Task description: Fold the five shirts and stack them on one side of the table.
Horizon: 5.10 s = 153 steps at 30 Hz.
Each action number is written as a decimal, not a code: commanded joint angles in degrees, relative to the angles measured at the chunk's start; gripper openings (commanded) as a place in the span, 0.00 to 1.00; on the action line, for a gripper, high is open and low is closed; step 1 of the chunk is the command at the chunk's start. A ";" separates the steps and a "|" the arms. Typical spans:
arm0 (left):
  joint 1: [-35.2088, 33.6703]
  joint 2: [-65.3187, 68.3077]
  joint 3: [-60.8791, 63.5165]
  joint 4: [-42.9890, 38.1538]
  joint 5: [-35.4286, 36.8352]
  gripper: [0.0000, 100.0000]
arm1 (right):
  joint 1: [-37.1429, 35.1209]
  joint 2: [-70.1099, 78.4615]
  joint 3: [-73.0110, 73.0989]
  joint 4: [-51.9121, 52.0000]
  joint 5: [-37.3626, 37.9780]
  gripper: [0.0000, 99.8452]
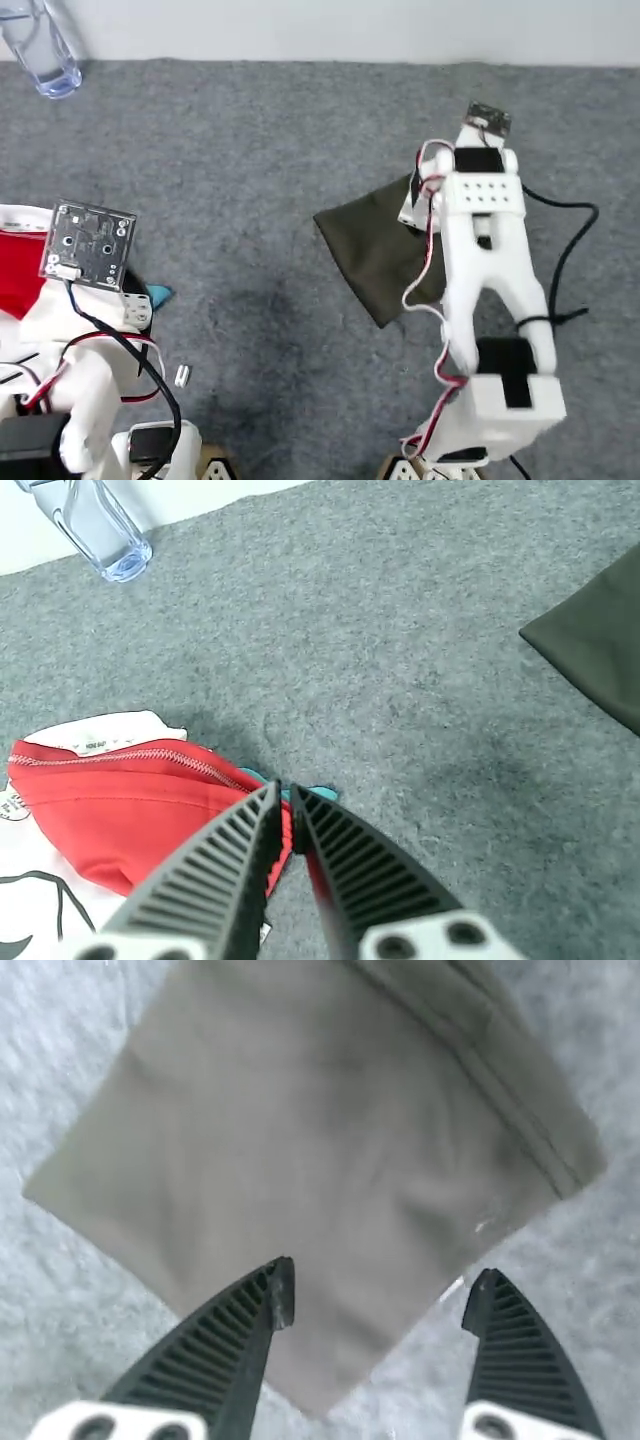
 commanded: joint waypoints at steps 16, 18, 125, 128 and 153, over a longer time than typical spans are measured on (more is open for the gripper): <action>-0.35 -0.18 -0.31 1.32 0.09 0.02 | 1.54 -7.43 19.08 -20.18 -12.31 0.45; -0.35 -0.18 -0.31 1.32 0.09 0.02 | 1.54 -4.53 16.97 -20.26 -13.89 0.44; -11.34 -3.25 -0.31 1.23 -1.49 0.01 | 24.66 -20.44 10.02 1.98 51.60 0.01; -17.85 -2.64 0.04 1.14 -4.22 0.01 | 24.40 -27.03 12.84 4.88 51.78 0.01; -25.41 45.36 -2.77 -20.04 -38.07 0.33 | 20.88 -50.86 33.23 12.88 52.13 0.01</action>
